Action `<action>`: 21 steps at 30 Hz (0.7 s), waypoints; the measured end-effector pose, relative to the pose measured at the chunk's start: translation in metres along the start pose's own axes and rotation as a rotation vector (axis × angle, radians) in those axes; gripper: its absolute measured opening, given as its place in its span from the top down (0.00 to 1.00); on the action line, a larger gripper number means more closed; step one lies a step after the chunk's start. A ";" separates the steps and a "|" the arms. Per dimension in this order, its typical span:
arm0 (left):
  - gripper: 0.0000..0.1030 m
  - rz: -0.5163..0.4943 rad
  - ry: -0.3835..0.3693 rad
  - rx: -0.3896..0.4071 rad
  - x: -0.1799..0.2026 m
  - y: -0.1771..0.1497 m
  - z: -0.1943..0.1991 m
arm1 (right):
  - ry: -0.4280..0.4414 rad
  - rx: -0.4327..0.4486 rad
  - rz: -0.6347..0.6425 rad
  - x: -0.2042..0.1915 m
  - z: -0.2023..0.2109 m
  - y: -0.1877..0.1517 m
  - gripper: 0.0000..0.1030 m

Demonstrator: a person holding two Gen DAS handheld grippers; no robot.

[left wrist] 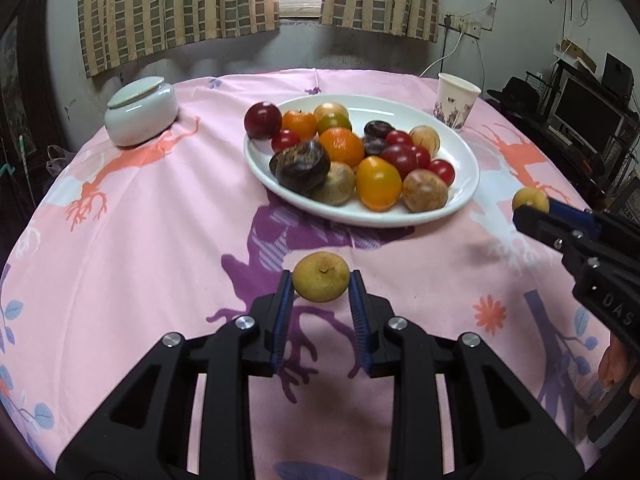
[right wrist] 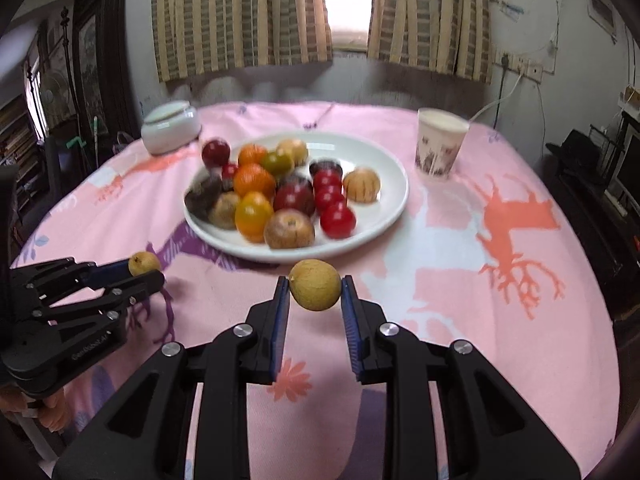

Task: Organize fruits
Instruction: 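Carry both small yellow fruits onto the plate and open both grippers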

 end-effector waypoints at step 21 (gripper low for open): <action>0.71 -0.016 0.117 0.019 -0.011 0.121 -0.078 | -0.063 0.067 0.088 -0.010 -0.092 0.082 0.73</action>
Point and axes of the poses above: each gripper's, at about its wrist camera, not at the fingertips, and z roughly against the way its jaws point, x to its right, y to its top, the point moved 7 cm from there along -z, roughly the way its jaws point, and after that the axes turned 5 degrees about -y, right-handed, at the moved point
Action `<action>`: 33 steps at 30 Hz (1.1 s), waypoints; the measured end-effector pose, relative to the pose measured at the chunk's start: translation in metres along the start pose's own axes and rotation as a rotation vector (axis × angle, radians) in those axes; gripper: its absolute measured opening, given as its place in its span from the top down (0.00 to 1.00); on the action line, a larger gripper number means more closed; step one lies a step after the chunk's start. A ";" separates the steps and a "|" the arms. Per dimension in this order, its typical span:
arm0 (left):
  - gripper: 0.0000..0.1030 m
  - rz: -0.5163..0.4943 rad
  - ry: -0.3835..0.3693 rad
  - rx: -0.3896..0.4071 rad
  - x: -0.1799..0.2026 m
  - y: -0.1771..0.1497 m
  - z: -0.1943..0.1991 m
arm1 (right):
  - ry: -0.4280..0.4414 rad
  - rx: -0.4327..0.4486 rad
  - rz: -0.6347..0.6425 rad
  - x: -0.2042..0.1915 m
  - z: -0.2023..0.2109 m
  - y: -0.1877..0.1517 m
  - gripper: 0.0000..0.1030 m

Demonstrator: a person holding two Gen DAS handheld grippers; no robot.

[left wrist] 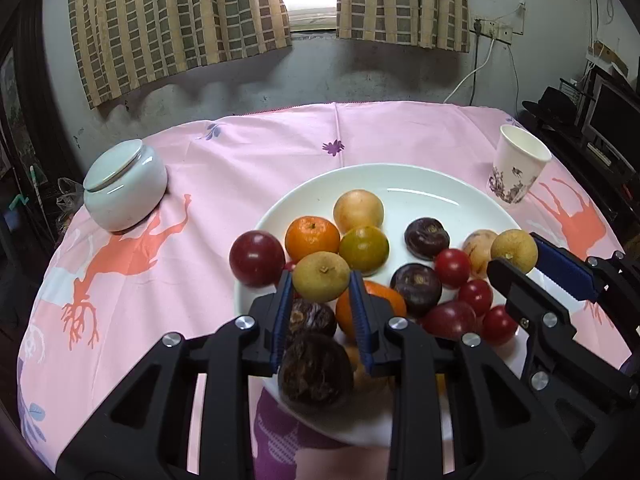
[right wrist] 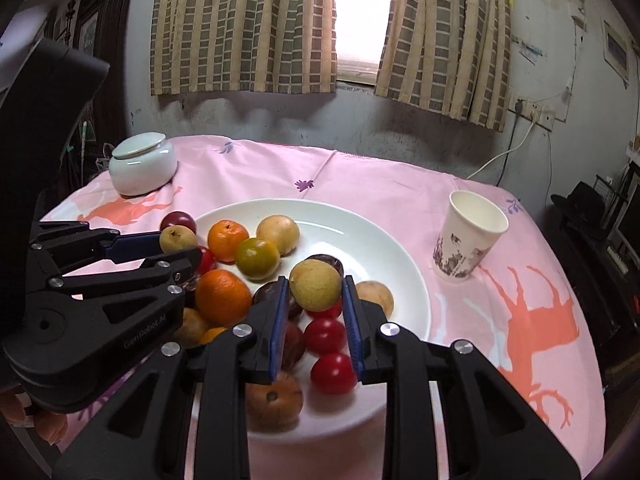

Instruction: Organize fruits

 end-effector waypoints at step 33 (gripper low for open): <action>0.05 0.084 -0.001 -0.035 -0.009 -0.141 0.126 | 0.002 -0.238 -0.236 0.020 0.130 -0.137 0.49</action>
Point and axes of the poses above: each gripper's, at about its wrist camera, not at the fingertips, and z roughly against the way its jaws point, x to its right, y to its top, the point moved 7 cm from there along -z, roughly the way its jaws point, and after that the axes turned 5 degrees about -y, right-handed, at the moved point
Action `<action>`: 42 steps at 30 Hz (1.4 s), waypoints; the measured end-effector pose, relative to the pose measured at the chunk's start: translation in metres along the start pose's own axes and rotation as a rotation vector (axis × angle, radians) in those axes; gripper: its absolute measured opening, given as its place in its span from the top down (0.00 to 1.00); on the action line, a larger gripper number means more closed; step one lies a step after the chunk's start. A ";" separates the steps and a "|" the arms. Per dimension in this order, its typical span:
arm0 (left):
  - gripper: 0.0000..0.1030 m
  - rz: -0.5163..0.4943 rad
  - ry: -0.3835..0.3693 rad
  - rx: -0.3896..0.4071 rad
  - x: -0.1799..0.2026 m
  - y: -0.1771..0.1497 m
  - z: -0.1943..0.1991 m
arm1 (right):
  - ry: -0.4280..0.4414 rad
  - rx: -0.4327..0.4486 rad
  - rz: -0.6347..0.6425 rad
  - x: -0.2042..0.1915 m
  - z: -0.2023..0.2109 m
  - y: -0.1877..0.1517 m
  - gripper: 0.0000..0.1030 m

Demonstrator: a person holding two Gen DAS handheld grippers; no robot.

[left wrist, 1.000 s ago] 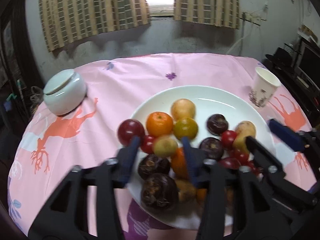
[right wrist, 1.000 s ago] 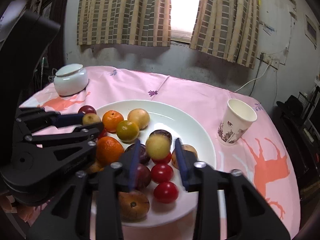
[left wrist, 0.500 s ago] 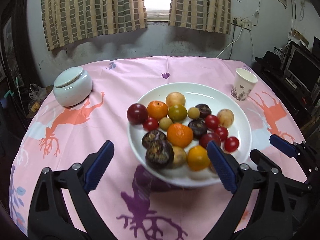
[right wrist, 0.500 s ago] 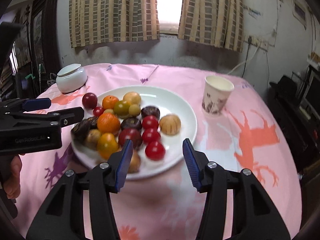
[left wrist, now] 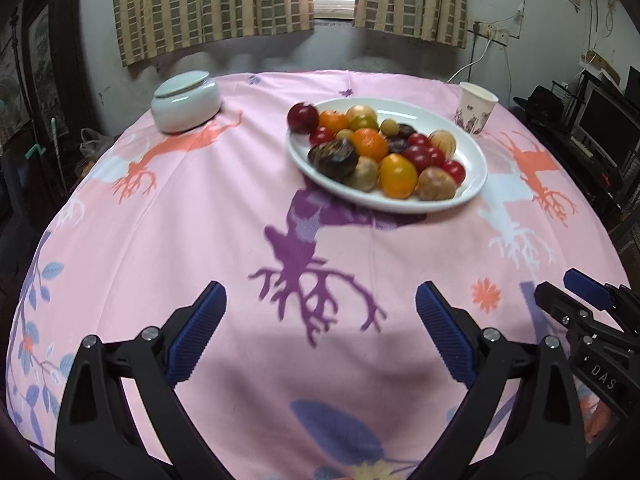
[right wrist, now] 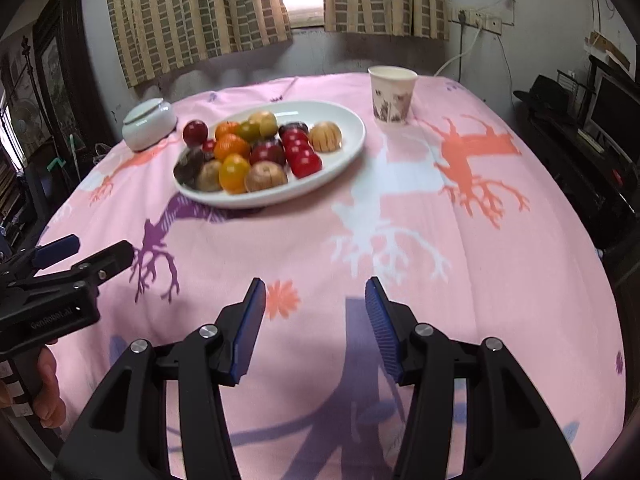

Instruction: Organize fruits

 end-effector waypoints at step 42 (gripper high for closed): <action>0.02 0.019 0.016 -0.113 0.002 -0.067 -0.030 | -0.122 -0.102 0.047 -0.010 -0.027 -0.056 0.01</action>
Point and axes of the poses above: each gripper's, at about its wrist camera, not at the fingertips, and z roughly against the way its jaws point, x to its right, y to its top, the point moved 7 cm from there along -z, roughly the way its jaws point, and after that the axes turned 5 degrees about -y, right-handed, at the moved point
